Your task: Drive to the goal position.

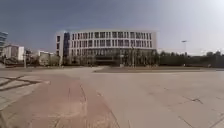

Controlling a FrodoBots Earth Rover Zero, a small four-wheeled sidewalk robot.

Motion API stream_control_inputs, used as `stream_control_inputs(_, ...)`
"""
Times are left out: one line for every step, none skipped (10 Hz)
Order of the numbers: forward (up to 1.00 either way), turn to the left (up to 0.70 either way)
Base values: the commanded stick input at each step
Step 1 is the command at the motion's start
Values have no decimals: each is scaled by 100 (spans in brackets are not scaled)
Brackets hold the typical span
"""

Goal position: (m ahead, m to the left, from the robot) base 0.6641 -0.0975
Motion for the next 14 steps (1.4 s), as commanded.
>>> stream_control_inputs(70,0)
stream_control_inputs(70,0)
stream_control_inputs(70,0)
stream_control_inputs(70,0)
stream_control_inputs(70,0)
stream_control_inputs(70,0)
stream_control_inputs(70,0)
stream_control_inputs(70,0)
stream_control_inputs(70,0)
stream_control_inputs(70,0)
stream_control_inputs(70,0)
stream_control_inputs(70,0)
stream_control_inputs(70,0)
stream_control_inputs(70,0)
